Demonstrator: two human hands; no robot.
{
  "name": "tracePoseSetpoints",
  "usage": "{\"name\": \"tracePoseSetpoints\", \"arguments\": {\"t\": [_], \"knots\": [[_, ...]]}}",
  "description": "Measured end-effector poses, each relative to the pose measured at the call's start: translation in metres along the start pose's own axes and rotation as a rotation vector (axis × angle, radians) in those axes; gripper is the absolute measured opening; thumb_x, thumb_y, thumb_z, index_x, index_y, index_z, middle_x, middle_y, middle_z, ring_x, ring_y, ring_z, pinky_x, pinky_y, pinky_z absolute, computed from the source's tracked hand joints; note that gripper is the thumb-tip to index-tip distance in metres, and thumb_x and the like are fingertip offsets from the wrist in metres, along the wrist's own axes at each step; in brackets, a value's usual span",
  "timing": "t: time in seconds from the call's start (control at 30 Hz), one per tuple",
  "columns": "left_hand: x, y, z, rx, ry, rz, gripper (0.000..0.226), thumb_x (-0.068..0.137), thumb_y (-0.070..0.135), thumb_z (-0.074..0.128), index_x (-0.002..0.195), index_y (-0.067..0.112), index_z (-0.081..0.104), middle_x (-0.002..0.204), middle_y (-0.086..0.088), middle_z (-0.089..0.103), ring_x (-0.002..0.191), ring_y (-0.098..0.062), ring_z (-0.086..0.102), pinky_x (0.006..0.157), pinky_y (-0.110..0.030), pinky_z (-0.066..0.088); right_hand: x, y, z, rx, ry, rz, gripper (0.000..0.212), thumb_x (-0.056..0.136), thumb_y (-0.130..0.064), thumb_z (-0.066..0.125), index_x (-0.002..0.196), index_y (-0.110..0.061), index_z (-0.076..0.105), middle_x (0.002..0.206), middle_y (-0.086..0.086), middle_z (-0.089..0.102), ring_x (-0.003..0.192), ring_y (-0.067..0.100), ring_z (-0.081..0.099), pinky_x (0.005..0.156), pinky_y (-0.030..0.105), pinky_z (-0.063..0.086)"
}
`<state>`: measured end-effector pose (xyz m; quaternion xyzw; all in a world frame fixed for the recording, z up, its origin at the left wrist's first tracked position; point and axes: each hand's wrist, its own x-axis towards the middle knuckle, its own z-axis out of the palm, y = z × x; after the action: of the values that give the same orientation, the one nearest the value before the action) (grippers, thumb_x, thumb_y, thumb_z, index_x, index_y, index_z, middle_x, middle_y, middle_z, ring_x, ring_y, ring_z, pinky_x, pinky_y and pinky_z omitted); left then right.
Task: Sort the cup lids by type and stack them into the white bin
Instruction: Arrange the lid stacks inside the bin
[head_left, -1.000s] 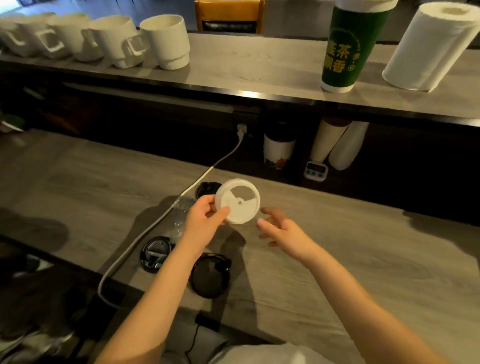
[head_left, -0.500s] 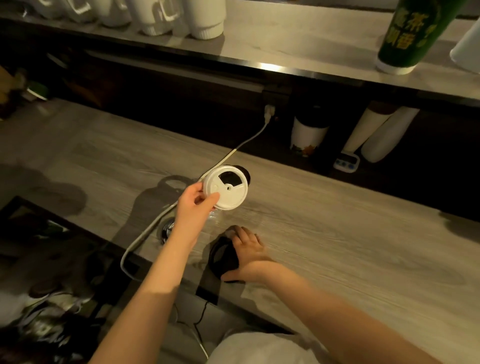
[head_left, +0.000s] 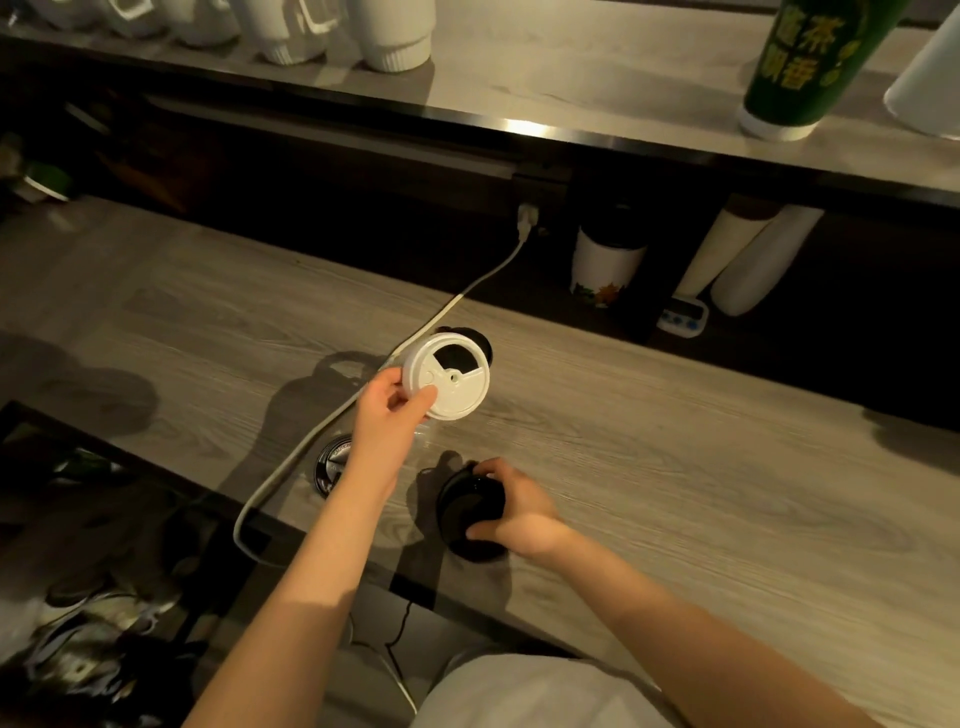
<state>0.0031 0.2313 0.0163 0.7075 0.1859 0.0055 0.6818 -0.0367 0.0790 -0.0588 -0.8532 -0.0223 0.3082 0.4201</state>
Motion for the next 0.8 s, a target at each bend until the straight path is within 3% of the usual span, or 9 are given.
{"name": "tracePoseSetpoints", "arguments": {"t": [0.17,0.3,0.37,0.53,0.7,0.8], "knots": [[-0.002,0.003,0.018,-0.007,-0.030,0.017,0.024,0.087,0.004,0.061,0.098,0.024,0.054,0.100,0.000,0.063,0.091,-0.013,0.061,0.072,-0.021,0.051,-0.016,0.006,-0.042,0.310,0.156,-0.022,0.061,0.070,-0.004,0.079,0.123,-0.019,0.053,0.120,0.001,0.058,0.115,0.019,0.054,0.095,0.026,0.045],[-0.004,0.009,0.044,-0.006,-0.050,0.044,0.027,0.086,0.004,0.061,0.109,0.017,0.053,0.108,-0.006,0.062,0.096,-0.017,0.061,0.078,-0.030,0.052,-0.043,0.011,-0.084,0.538,0.310,-0.072,0.053,0.073,0.001,0.074,0.114,-0.025,0.053,0.109,-0.005,0.060,0.105,0.015,0.058,0.086,0.025,0.050],[-0.009,0.015,0.063,0.000,-0.078,0.074,0.028,0.087,0.006,0.061,0.112,0.016,0.052,0.106,-0.001,0.062,0.095,-0.013,0.060,0.080,-0.028,0.051,-0.058,0.017,-0.105,0.584,0.393,-0.095,0.052,0.075,0.001,0.074,0.115,-0.025,0.052,0.108,-0.004,0.061,0.102,0.013,0.059,0.084,0.024,0.052],[-0.032,0.030,0.117,-0.019,-0.145,0.138,0.029,0.090,0.007,0.058,0.115,0.018,0.050,0.103,0.005,0.059,0.092,-0.005,0.058,0.063,-0.010,0.050,-0.104,0.042,-0.153,0.659,0.600,-0.146,0.049,0.077,-0.003,0.073,0.115,-0.028,0.054,0.111,-0.005,0.062,0.102,0.007,0.061,0.079,0.018,0.054],[-0.070,0.042,0.181,-0.021,-0.251,0.174,0.029,0.090,0.010,0.058,0.114,0.022,0.051,0.105,0.006,0.060,0.096,-0.008,0.059,0.070,-0.017,0.051,-0.156,0.076,-0.203,0.726,0.812,-0.166,0.051,0.078,-0.001,0.071,0.119,-0.021,0.049,0.116,-0.001,0.059,0.102,0.004,0.058,0.078,0.012,0.052],[-0.098,0.050,0.224,-0.028,-0.298,0.203,0.029,0.089,0.009,0.058,0.115,0.022,0.051,0.105,0.007,0.060,0.096,-0.008,0.059,0.071,-0.017,0.052,-0.195,0.104,-0.233,0.706,0.905,-0.163,0.049,0.078,-0.006,0.072,0.118,-0.022,0.049,0.119,0.000,0.058,0.108,0.011,0.057,0.085,0.020,0.049]]}}
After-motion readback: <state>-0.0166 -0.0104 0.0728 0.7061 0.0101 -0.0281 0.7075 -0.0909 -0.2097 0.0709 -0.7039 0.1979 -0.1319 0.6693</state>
